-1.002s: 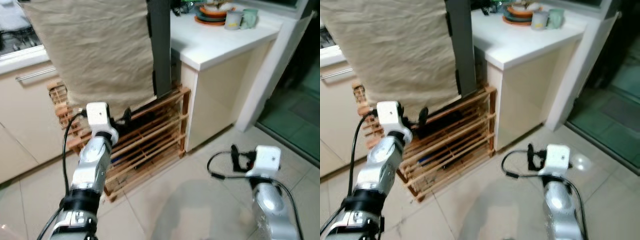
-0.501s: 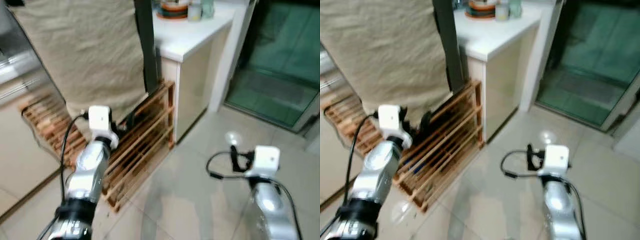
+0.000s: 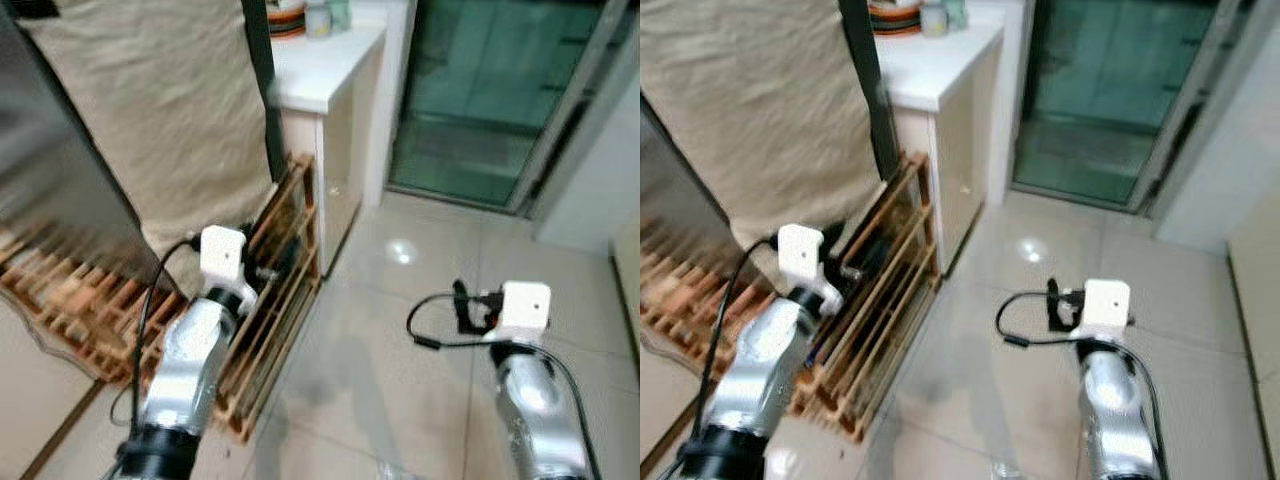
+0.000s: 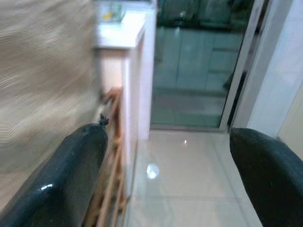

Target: Restocking fridge

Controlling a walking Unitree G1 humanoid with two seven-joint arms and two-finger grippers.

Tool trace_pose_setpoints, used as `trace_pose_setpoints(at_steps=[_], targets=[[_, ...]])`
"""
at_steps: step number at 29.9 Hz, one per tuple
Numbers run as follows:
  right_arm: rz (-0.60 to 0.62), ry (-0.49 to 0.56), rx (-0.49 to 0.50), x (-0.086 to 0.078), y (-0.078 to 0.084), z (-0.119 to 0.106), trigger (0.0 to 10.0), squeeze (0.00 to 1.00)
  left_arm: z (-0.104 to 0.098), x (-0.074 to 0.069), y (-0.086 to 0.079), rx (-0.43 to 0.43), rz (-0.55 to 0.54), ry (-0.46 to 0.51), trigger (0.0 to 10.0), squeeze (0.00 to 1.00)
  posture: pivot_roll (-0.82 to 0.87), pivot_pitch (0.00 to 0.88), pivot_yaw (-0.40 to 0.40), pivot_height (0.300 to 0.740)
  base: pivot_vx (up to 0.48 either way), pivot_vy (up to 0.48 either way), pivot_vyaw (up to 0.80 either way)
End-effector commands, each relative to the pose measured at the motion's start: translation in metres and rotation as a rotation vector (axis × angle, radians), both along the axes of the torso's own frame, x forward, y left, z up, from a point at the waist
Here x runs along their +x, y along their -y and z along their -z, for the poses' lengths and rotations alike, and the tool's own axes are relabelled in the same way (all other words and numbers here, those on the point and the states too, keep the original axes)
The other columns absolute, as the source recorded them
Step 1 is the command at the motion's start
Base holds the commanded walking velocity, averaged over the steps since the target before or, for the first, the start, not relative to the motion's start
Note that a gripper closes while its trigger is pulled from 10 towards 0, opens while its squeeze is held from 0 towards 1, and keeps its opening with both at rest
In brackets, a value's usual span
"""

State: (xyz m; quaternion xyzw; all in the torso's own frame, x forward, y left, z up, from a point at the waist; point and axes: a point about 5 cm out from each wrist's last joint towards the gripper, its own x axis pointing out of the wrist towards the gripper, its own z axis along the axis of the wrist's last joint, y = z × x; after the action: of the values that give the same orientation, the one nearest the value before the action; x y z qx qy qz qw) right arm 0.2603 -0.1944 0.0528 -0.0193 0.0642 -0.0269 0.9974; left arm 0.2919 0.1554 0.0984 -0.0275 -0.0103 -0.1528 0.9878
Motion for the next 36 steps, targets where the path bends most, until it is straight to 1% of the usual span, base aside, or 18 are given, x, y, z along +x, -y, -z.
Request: trace_pose_setpoints(at_steps=[1,4,6,10,13,16,17,21,22,23,24,27,28,30,31,32,35,36], targets=[[0.008,0.034,-0.01,0.005,0.006,-0.007,10.0,0.0,-0.007,0.001,0.0,-0.019,-0.001,0.024,10.0,0.0,-0.1,0.0,0.063,0.74,0.0,0.458,0.0],[0.006,0.046,-0.008,0.006,0.006,-0.01,10.0,0.0,-0.008,-0.002,-0.004,-0.018,-0.009,0.029,10.0,0.0,-0.1,0.0,0.064,0.74,0.0,0.458,0.0],[-0.001,0.062,-0.01,0.008,0.005,-0.014,10.0,0.0,-0.007,-0.007,-0.012,0.01,-0.032,0.036,10.0,0.0,-0.1,0.0,0.066,0.74,0.0,0.454,0.0],[-0.008,0.061,-0.01,0.009,0.003,-0.013,10.0,0.0,-0.01,-0.007,-0.015,0.008,-0.046,0.042,10.0,0.0,-0.1,0.0,0.064,0.74,0.0,0.223,0.0],[-0.023,0.071,-0.017,0.013,0.002,-0.015,10.0,0.0,-0.025,0.0,-0.01,0.002,-0.054,0.088,10.0,0.0,-0.1,0.0,0.065,0.74,0.0,0.0,0.0],[-0.024,0.1,-0.012,0.018,0.001,-0.023,10.0,0.0,-0.038,0.007,-0.004,-0.009,-0.059,0.119,10.0,0.0,-0.1,0.0,0.067,0.74,0.0,0.0,0.0],[-0.027,0.12,-0.008,0.021,0.0,-0.029,10.0,0.0,-0.045,0.011,-0.002,-0.032,-0.071,0.124,10.0,0.0,-0.1,0.0,0.068,0.74,0.0,0.0,0.0],[-0.042,0.15,-0.01,0.024,-0.003,-0.037,10.0,0.0,-0.052,0.02,-0.004,-0.122,-0.103,0.093,10.0,0.0,-0.1,0.0,0.07,0.74,0.0,0.0,0.0],[-0.049,0.159,-0.01,0.026,-0.004,-0.04,10.0,0.0,-0.056,0.026,-0.005,-0.151,-0.116,0.085,10.0,0.0,-0.1,0.0,0.069,0.74,0.0,0.0,0.0],[-0.049,0.159,-0.01,0.026,-0.004,-0.04,10.0,0.0,-0.056,0.026,-0.005,-0.151,-0.116,0.085,10.0,0.0,-0.1,0.0,0.069,0.74,0.0,0.0,0.0],[-0.052,0.16,-0.009,0.027,-0.006,-0.04,10.0,0.0,-0.06,0.03,-0.002,-0.167,-0.105,0.086,10.0,0.0,-0.11,0.0,0.067,0.74,0.0,0.0,0.0],[-0.06,0.162,-0.008,0.028,-0.008,-0.041,10.0,0.0,-0.064,0.035,0.007,-0.164,-0.074,0.09,10.0,0.0,-0.11,0.0,0.065,0.74,0.0,0.0,0.0],[-0.06,0.162,-0.008,0.028,-0.008,-0.041,10.0,0.0,-0.064,0.035,0.007,-0.164,-0.074,0.09,10.0,0.0,-0.11,0.0,0.065,0.74,0.0,0.0,0.0],[-0.069,0.166,-0.005,0.029,-0.011,-0.042,10.0,0.0,-0.066,0.041,0.022,-0.164,-0.024,0.076,10.0,0.0,-0.11,0.0,0.062,0.74,0.0,0.0,0.0],[-0.074,0.169,-0.003,0.029,-0.013,-0.043,10.0,0.0,-0.067,0.044,0.032,-0.153,0.011,0.07,10.0,0.0,-0.11,0.0,0.062,0.74,0.0,0.0,0.0],[-0.074,0.169,-0.003,0.029,-0.013,-0.043,10.0,0.0,-0.067,0.044,0.032,-0.153,0.011,0.07,10.0,0.0,-0.11,0.0,0.062,0.74,0.0,0.0,0.0],[-0.083,0.17,-0.001,0.029,-0.015,-0.042,10.0,0.0,-0.071,0.048,0.043,-0.149,0.051,0.075,10.0,0.0,-0.12,0.0,0.068,0.74,0.0,0.0,0.0],[-0.083,0.17,-0.001,0.029,-0.015,-0.042,10.0,0.0,-0.071,0.048,0.043,-0.149,0.051,0.075,10.0,0.0,-0.12,0.0,0.068,0.74,0.0,0.0,0.0]])
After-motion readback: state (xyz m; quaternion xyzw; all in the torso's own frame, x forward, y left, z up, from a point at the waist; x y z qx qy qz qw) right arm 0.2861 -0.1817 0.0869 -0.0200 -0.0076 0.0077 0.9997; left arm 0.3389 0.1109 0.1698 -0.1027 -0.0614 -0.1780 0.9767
